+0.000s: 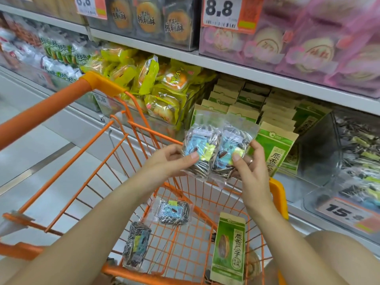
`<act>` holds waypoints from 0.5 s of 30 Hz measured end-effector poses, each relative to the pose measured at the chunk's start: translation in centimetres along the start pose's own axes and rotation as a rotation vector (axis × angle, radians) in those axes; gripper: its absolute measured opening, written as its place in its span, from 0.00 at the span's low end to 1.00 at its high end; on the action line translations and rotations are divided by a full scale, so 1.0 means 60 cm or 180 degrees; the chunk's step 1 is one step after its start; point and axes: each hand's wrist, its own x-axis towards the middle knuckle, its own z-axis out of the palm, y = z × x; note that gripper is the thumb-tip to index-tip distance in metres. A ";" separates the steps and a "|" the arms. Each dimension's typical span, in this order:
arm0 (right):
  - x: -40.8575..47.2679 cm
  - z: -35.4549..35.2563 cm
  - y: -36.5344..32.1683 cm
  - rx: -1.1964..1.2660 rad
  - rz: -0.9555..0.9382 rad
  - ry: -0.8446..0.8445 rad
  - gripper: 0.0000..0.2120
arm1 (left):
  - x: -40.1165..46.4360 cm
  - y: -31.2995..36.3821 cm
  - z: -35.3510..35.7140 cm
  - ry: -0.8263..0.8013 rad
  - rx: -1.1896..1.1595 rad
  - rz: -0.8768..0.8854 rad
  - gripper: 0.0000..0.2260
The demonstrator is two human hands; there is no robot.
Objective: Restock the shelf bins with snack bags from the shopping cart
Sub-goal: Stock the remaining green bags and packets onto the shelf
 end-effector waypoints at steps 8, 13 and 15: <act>-0.006 0.006 -0.012 0.0035 -0.0105 0.0134 0.20 | -0.018 0.031 0.045 -0.0097 0.0716 0.0679 0.17; 0.001 0.000 -0.038 0.0189 -0.0150 0.0023 0.36 | -0.016 0.055 0.106 -0.0195 0.0350 0.0872 0.21; 0.009 -0.005 -0.050 0.0198 -0.0020 -0.0083 0.38 | -0.009 0.057 0.120 -0.0009 0.0028 0.0742 0.23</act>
